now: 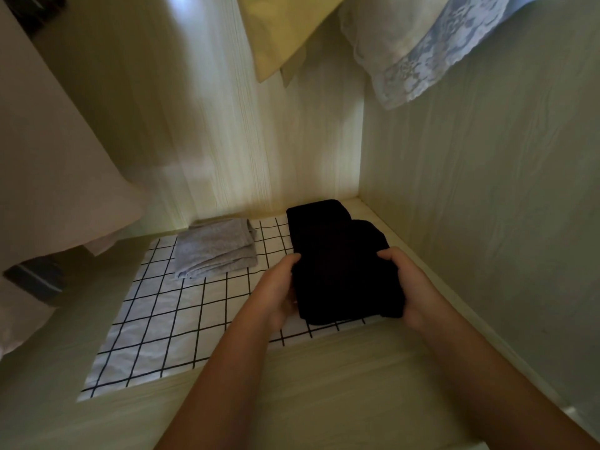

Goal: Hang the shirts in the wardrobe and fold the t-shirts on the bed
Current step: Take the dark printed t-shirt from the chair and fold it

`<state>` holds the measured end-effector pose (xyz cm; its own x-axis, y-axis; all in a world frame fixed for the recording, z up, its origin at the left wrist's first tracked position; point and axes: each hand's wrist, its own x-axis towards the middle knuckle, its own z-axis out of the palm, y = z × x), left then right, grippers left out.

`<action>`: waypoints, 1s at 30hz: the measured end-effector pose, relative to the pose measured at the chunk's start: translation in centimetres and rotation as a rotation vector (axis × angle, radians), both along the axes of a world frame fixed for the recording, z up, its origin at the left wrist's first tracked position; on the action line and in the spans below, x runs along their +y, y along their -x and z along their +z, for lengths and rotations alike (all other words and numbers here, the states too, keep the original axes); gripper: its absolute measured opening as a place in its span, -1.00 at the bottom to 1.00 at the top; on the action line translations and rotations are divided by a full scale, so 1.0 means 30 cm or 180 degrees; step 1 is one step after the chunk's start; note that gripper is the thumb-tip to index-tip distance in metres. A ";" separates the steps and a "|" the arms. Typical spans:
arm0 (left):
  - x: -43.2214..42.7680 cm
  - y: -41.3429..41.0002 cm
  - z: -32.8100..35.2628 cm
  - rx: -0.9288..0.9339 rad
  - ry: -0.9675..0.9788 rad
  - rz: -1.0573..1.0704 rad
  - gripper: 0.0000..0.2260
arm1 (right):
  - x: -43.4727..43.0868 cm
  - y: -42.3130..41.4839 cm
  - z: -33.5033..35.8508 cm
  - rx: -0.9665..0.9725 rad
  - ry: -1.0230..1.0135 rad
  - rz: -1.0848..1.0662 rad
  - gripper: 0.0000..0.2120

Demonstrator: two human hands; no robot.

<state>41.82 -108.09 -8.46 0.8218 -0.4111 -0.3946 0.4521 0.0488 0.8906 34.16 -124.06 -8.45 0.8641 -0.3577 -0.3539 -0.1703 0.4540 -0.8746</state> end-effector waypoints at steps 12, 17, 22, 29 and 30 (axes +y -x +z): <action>0.120 -0.023 -0.003 -0.0123 -0.0451 0.0650 -0.61 | 0.135 -0.104 -0.013 0.0111 -0.0175 0.0501 -0.73; 0.224 -0.053 -0.040 -0.0465 -0.1031 0.0839 -0.56 | 0.221 -0.145 -0.025 0.0196 -0.0180 0.0791 -0.78; 0.280 -0.082 -0.089 -0.0836 -0.1624 0.1113 -0.58 | 0.268 -0.181 -0.016 0.0270 0.0304 0.1093 -0.85; 0.267 -0.092 -0.128 -0.1805 -0.2861 0.1030 -0.61 | 0.241 -0.212 -0.060 0.0294 0.2568 0.1266 -0.75; 0.266 -0.093 -0.127 -0.1895 -0.3056 0.0993 -0.62 | 0.237 -0.214 -0.072 0.0270 0.2911 0.1252 -0.73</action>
